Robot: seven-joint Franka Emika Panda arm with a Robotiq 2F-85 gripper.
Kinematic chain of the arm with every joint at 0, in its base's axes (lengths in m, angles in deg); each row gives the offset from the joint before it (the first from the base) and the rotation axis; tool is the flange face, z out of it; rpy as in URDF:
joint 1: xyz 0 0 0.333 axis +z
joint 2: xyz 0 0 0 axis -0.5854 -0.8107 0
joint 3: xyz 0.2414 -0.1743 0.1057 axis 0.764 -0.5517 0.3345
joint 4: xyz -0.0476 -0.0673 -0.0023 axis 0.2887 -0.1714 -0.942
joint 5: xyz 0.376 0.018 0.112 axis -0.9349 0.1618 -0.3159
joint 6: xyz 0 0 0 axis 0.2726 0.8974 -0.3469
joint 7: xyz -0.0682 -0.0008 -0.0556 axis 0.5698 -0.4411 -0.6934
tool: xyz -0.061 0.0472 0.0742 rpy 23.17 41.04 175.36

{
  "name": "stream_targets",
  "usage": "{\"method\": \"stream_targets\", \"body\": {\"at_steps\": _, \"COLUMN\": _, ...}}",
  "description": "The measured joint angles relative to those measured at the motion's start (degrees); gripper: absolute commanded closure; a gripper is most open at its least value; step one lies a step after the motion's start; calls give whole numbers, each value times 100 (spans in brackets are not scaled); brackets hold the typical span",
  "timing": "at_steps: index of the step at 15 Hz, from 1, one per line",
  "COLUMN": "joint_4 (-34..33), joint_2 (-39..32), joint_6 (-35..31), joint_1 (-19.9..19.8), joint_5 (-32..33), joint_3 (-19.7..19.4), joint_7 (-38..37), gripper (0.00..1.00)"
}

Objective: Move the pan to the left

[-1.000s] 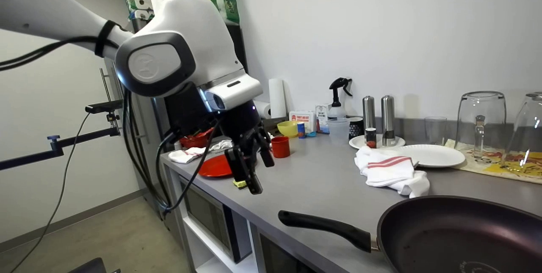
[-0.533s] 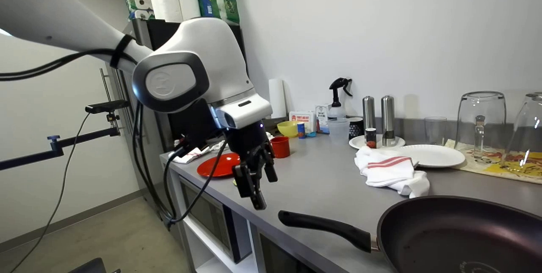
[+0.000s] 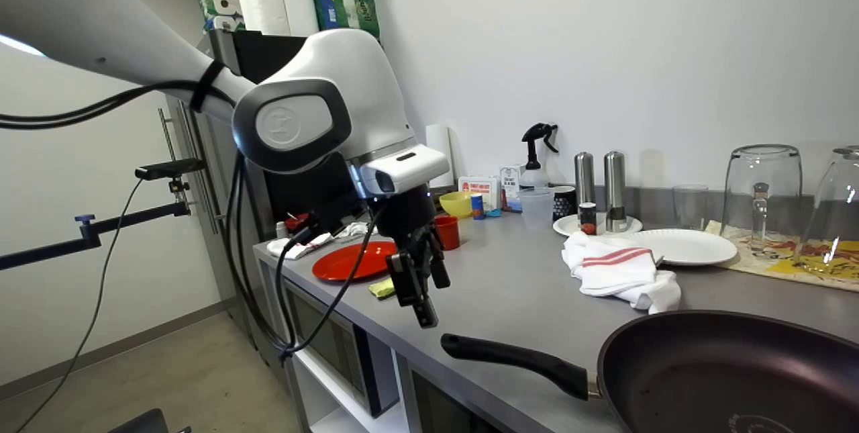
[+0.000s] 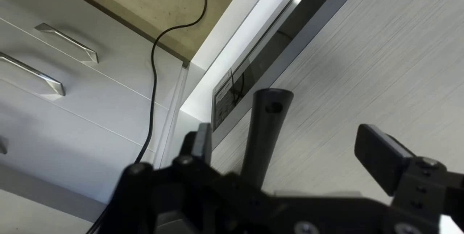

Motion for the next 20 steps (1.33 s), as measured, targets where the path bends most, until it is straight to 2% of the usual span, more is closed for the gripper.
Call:
{"method": "stream_targets", "body": {"at_steps": 5, "joint_4": -101, "joint_2": -64, "joint_6": 107, "joint_1": 1, "joint_5": 259, "joint_3": -24, "joint_7": -2, "gripper": 0}}
{"method": "stream_targets", "body": {"at_steps": 20, "joint_4": -127, "joint_2": -67, "joint_6": 127, "joint_1": 64, "joint_5": 131, "joint_3": -24, "joint_7": 109, "gripper": 0}}
